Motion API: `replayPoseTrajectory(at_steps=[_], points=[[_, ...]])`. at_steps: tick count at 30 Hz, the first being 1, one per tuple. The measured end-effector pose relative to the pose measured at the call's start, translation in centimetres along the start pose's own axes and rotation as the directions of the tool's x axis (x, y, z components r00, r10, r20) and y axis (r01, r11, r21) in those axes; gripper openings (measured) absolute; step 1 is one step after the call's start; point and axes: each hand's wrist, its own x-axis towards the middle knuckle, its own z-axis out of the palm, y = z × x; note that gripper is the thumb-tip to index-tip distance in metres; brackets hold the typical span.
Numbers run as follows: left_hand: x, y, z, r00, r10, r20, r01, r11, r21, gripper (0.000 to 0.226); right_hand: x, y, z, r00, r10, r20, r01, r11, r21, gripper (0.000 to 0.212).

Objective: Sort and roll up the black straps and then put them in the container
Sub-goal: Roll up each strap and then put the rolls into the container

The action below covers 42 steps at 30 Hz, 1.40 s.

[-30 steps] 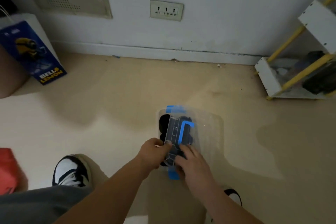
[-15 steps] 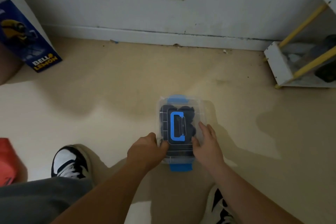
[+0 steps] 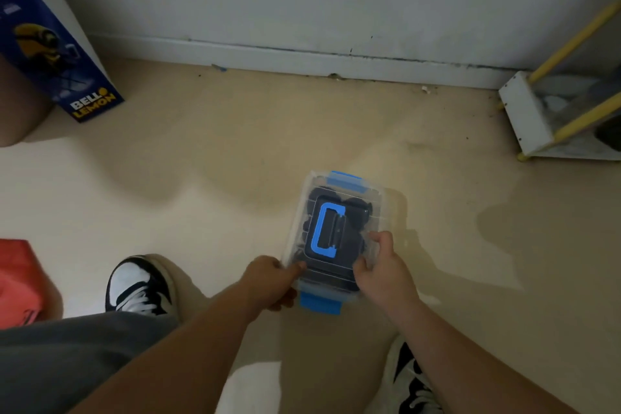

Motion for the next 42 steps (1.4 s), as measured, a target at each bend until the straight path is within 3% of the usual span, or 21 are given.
replayPoseTrajectory(at_steps=[4,8,10,12,14,18,22,28,31,37,40,42], points=[[1.1,-0.4,-3.5,0.966,-0.005,-0.257,-0.051,0.976,-0.212,0.042,-2.6,-1.6,1.5,0.979,-0.166,0.119,0.201,0.886,-0.418,0.043],[1.0,-0.4,-4.5,0.882,0.020,-0.471,-0.187,0.933,-0.309,0.034,-3.0,-3.7,2.6,0.941,-0.299,0.156,0.337,0.809,-0.481,0.035],[0.8,-1.4,-4.0,0.912,0.042,-0.408,-0.156,0.955,-0.252,0.041,-2.3,-4.7,2.6,0.927,-0.373,0.048,0.354,0.821,-0.448,0.039],[0.0,-2.8,-3.1,0.975,-0.013,-0.220,-0.047,0.963,-0.265,0.054,-0.6,-5.8,1.6,0.941,-0.331,-0.067,0.283,0.880,-0.381,0.035],[-0.8,-3.8,-2.3,0.996,-0.071,-0.062,0.047,0.945,-0.322,0.061,1.5,-6.5,0.2,0.946,-0.283,-0.161,0.220,0.920,-0.324,0.024],[-0.3,-3.5,-3.0,0.994,-0.058,-0.089,0.036,0.972,-0.233,0.061,5.7,-6.6,-2.0,0.983,-0.167,-0.077,0.134,0.939,-0.318,0.057],[0.0,-2.6,-3.5,0.998,-0.043,0.053,0.043,0.999,0.004,0.052,8.1,-6.4,-1.9,0.994,0.087,0.065,-0.084,0.995,-0.053,0.060],[0.1,-1.7,-2.7,0.996,-0.058,0.069,0.052,0.995,0.088,0.047,9.9,-6.1,-1.4,0.961,0.260,0.097,-0.276,0.933,0.232,0.077],[0.2,-1.1,-2.3,0.993,-0.104,0.061,0.100,0.993,0.067,0.042,9.9,-5.9,-1.5,0.964,0.266,0.016,-0.262,0.931,0.253,0.074],[-0.1,-0.6,-1.7,0.994,-0.107,0.031,0.105,0.992,0.071,0.045,7.2,-5.6,-0.3,0.981,0.165,-0.106,-0.144,0.973,0.178,0.044],[-0.4,-0.7,-1.8,0.997,-0.072,0.026,0.069,0.991,0.112,0.047,6.5,-5.2,-0.8,0.965,0.229,-0.131,-0.188,0.945,0.269,0.028],[-0.8,-0.9,-1.8,0.998,-0.065,0.024,0.060,0.983,0.171,0.048,5.8,-4.4,-1.1,0.925,0.362,-0.118,-0.291,0.872,0.393,0.036]])
